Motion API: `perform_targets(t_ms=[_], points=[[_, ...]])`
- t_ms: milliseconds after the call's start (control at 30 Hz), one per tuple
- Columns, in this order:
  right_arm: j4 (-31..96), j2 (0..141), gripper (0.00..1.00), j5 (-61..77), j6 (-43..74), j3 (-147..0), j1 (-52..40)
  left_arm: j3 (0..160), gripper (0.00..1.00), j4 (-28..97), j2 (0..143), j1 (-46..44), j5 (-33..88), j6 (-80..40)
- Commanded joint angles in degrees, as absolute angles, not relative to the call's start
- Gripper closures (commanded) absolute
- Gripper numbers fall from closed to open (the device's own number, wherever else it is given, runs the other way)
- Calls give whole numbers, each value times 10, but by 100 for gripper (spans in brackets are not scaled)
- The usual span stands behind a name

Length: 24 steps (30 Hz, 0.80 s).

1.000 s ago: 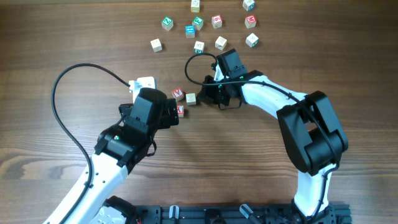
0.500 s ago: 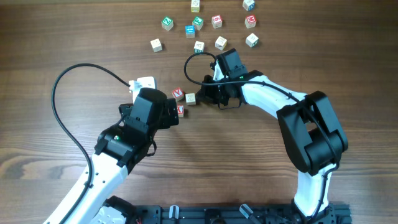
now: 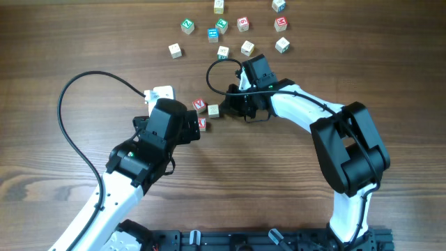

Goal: Form a circle

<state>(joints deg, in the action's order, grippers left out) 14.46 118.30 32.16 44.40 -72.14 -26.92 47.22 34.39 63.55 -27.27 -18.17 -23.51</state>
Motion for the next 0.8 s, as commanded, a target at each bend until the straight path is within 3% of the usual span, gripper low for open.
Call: perform_targets(t_ms=[0, 767], points=[[139, 1194, 95, 344, 452, -717, -268, 477, 0, 343, 638, -271, -191, -245], [128, 1194, 96, 346, 452, -717, -268, 477, 0, 343, 638, -271, -191, -245]])
